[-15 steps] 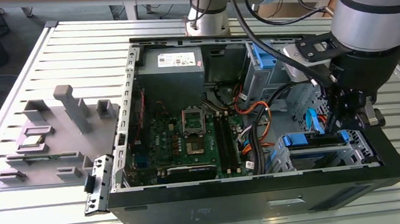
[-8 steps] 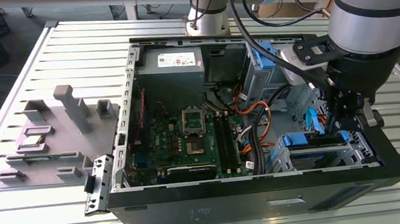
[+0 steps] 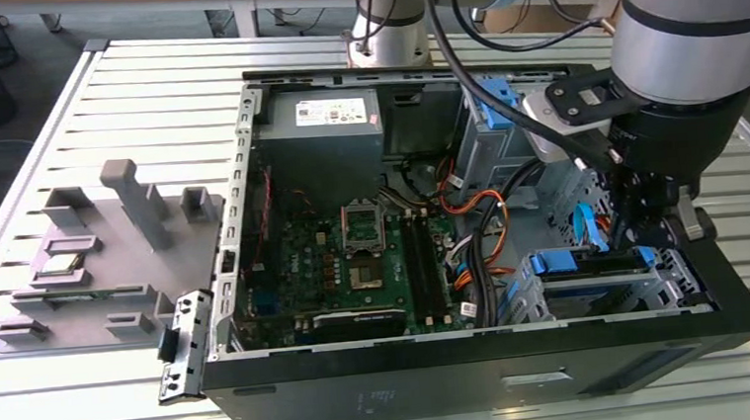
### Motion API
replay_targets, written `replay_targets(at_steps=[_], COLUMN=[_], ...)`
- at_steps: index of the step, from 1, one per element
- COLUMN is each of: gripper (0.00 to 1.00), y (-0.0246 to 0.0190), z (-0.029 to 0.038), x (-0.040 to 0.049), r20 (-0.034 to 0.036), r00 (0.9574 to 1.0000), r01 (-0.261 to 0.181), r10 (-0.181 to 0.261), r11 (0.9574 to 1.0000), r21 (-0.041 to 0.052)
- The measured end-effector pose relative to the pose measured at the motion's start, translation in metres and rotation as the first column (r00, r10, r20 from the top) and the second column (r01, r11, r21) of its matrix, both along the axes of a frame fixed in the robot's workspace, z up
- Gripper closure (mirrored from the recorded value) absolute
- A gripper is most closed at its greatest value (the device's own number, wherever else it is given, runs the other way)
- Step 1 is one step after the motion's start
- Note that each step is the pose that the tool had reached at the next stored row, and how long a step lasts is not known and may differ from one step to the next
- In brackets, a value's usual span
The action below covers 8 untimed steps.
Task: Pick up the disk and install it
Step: 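Insert the second disk wire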
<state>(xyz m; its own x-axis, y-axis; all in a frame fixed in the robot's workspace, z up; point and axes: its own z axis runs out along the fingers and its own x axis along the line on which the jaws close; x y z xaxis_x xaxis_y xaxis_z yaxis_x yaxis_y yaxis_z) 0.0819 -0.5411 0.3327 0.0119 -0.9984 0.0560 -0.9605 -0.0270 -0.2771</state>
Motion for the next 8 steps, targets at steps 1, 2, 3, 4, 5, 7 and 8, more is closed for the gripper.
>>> replay_targets(at_steps=[1, 2, 3, 4, 5, 7, 8], gripper=[0.83, 0.83, 0.83, 0.83, 0.83, 0.83, 0.83], y=[-0.0001, -0.0004, -0.0007, -0.0011, -0.0014, -0.0019, -0.0021], z=[-0.0002, -0.0003, -0.0003, -0.0003, -0.0004, -0.0006, -0.0007], x=[0.0000, -0.0001, -0.0001, -0.0002, -0.0002, -0.0001, -0.0001], r20=[0.0000, 0.0000, 0.0001, 0.0000, 0.0000, 0.0000, 0.0000], r00=[1.0000, 1.0000, 1.0000, 1.0000, 1.0000, 1.0000, 1.0000], r01=[0.000, 0.000, 0.000, 0.000, 0.000, 0.000, 0.000], r10=[0.000, 0.000, 0.000, 0.000, 0.000, 0.000, 0.000], r11=[1.0000, 1.0000, 1.0000, 1.0000, 1.0000, 1.0000, 1.0000], r21=[0.0002, 0.0002, 0.0000, -0.0001, -0.0001, 0.0000, 0.0000])
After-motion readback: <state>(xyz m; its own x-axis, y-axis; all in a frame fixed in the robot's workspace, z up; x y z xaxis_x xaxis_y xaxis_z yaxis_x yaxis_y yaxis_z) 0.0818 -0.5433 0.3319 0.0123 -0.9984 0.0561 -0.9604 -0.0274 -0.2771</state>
